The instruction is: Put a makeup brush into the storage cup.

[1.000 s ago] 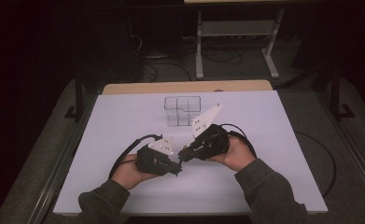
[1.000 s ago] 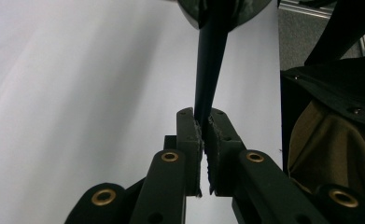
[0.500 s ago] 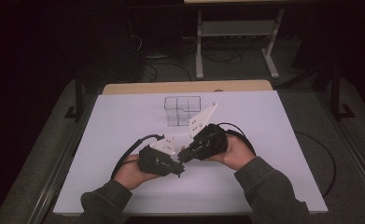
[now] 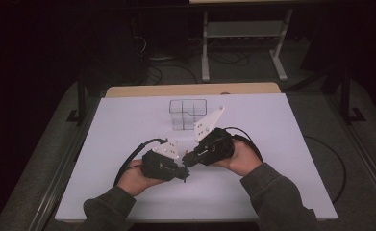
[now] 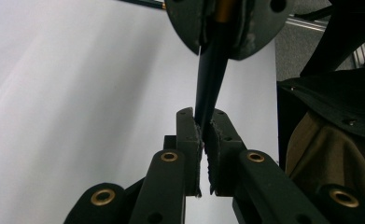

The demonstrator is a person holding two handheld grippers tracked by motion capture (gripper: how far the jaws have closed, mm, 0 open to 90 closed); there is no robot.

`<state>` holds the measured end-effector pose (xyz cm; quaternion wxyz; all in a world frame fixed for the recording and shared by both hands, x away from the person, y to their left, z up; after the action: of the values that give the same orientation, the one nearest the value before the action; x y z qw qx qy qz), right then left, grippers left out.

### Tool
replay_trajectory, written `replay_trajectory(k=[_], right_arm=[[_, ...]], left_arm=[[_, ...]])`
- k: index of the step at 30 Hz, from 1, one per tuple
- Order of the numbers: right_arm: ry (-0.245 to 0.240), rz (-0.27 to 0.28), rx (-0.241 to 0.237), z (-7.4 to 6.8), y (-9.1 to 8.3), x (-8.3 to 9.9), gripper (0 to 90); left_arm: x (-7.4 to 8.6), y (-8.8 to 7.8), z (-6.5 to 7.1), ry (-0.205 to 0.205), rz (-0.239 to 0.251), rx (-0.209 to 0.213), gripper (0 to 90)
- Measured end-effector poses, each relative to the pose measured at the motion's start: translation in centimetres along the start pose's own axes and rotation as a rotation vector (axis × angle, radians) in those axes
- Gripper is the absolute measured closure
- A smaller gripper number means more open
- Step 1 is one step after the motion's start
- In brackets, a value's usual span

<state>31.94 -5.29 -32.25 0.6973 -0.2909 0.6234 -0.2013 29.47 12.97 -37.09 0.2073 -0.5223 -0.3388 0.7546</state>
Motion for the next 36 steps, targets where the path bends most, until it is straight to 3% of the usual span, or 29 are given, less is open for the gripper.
replay_trajectory(k=[12, 15, 19, 23, 27, 28, 36], right_arm=[[-0.005, 0.003, -0.008, 0.1, -0.1, -0.1, 82.4], [0.006, -0.011, -0.014, 0.0, -0.1, 0.0, 82.5], [0.027, -0.018, -0.015, 0.0, -0.2, 0.1, 82.5], [0.016, -0.034, -0.005, 0.5, -0.2, 0.4, 82.5], [0.052, -0.052, 0.001, 0.7, -0.6, 0.8, 82.5], [0.034, -0.048, 0.011, 0.9, -0.7, 0.8, 82.5], [0.076, -0.066, 0.028, 1.7, -1.7, 1.4, 82.6]], left_arm=[[0.1, 0.2, 0.2, 0.003, -0.004, -0.011, 83.0], [0.3, 0.1, 0.2, -0.005, 0.002, -0.009, 76.0], [0.6, -0.2, 0.1, -0.017, 0.009, -0.027, 73.5], [1.1, -0.7, -0.1, -0.034, 0.014, -0.047, 70.8], [1.7, -1.2, -0.3, -0.05, 0.025, -0.065, 68.0], [1.9, -1.3, -0.3, -0.055, 0.029, -0.071, 66.9], [3.1, -1.9, -0.9, -0.088, 0.048, -0.111, 58.6]])
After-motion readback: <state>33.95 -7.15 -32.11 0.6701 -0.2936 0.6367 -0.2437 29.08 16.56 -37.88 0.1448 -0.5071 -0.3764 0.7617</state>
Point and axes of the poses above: each handheld gripper's, and its own axes: y roughly forward along the jaws, x roughly out of its underside, z roughly to its right, the point moved 1 cm from there along y, roughly forward along the jaws, and after that the axes turned 11 degrees about -y, right-handed, at the moved point
